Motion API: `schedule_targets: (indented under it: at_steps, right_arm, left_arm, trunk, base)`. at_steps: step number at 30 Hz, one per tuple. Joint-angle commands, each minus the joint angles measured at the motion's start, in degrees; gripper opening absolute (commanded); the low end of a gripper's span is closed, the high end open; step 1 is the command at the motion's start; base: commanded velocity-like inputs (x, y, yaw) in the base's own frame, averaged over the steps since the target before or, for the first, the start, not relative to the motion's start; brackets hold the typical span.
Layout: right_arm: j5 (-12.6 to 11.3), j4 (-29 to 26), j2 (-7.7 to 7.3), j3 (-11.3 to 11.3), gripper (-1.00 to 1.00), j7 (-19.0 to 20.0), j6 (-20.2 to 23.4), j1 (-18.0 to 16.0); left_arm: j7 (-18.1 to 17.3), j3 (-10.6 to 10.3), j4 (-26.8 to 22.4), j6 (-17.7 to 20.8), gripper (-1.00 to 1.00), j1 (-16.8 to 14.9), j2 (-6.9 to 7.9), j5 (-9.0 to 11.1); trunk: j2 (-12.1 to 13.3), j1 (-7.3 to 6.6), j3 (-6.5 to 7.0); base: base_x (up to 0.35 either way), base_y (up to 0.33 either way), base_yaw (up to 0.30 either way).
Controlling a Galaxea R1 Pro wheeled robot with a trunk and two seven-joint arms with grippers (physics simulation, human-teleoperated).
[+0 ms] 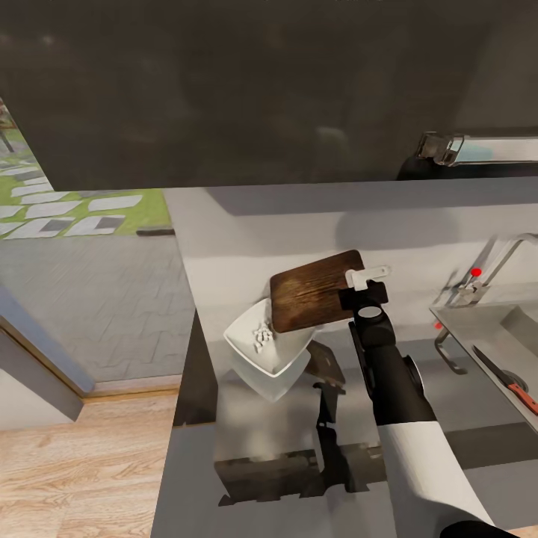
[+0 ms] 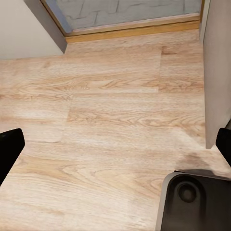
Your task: In the kitchen, take the Vidalia onion out of the sink, dice it on the chopping board with the paring knife, put the diced onion into the bowl on the countertop, then place both the paring knife and the chopping board into the sink.
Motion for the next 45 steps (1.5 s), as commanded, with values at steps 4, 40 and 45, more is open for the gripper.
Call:
schedule_targets:
  at_steps: [4,40,45]
  right_arm:
    - [-1.3,0.0,-0.07,0.1,-1.00,2.1,0.4,0.0]
    - [-6.2,-1.0,-0.58,-6.8,-1.00,25.7,0.4,0.0]
    - [-6.2,-1.0,-0.58,-6.8,-1.00,25.7,0.4,0.0]
  left_arm:
    - [0.4,-0.3,-0.2,0.0,1.00,0.0,0.07,0.1]
    - [0.4,-0.3,-0.1,0.0,1.00,0.0,-0.26,0.0]
    - [0.4,-0.3,-0.1,0.0,1.00,0.0,-0.27,0.0]
  trunk:
    - [-0.1,0.04,-0.10]
    - [-0.1,0.04,-0.10]
    - [-0.1,0.04,-0.10]
  base:
    - [-0.085,0.000,0.000]
    - [-0.301,-0.087,0.000]
    - [-0.262,-0.229,0.000]
